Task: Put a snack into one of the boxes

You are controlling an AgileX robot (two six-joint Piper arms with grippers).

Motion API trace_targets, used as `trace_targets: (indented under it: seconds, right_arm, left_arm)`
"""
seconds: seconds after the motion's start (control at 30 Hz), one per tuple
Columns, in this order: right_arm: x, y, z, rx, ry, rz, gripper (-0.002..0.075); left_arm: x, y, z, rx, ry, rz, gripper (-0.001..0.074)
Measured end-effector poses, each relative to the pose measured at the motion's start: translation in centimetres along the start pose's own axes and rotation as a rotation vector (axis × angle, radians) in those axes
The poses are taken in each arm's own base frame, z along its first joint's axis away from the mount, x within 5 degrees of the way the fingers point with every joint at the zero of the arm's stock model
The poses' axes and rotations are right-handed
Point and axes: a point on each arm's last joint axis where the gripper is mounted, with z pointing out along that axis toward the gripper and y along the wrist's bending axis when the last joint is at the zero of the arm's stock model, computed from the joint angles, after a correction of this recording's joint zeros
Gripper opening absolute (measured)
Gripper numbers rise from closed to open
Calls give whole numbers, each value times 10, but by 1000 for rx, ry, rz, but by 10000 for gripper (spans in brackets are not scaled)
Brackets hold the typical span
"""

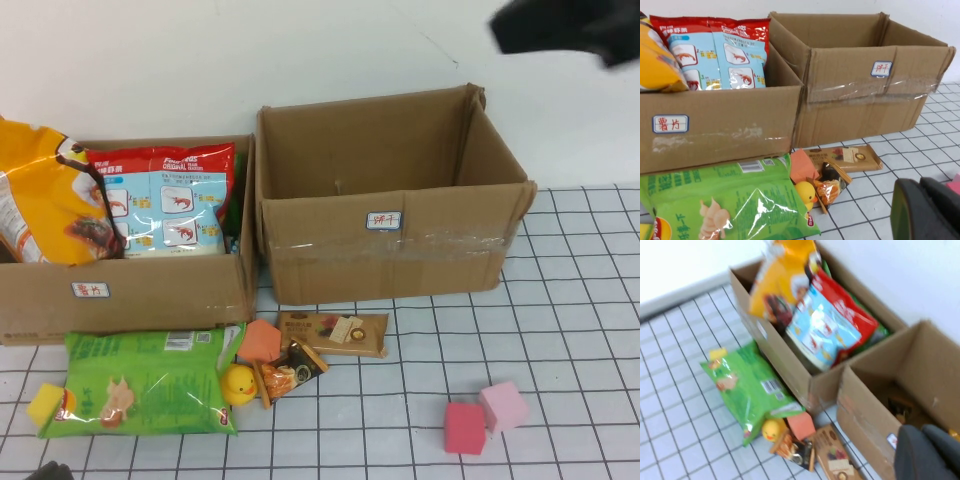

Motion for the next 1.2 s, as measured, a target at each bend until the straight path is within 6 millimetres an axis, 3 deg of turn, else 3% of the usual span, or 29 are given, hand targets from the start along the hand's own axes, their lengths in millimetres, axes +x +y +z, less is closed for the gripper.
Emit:
trace_targets:
  seconds: [0.03,0.07,0.2,0.47,0.6,0.83,1.2]
  right_arm:
    - [3,9,-9,5,-22,-7,5]
    - [14,30,-31,25,-69,-10,4]
    - [47,70,-65,83,-145,-10,3]
    - [124,122,-104,295,-313,-25,2]
    - [153,131,-109,387,-342,-54,1]
    - [190,131,-95,450,-313,-34,1]
    - [211,125,-83,517,-287,-55,1]
  left_arm:
    - [0,0,0,0,0,0,-1]
    - [1,0,0,3,5,-1,-1]
    - [1,0,0,5,8,-1,-1]
    - [1,0,0,5,8,-1,-1]
    - [1,0,0,6,9,-3,-1]
    - [2,0,0,6,10,-3,-1]
    - [3,-1,0,16,22,-1,-1]
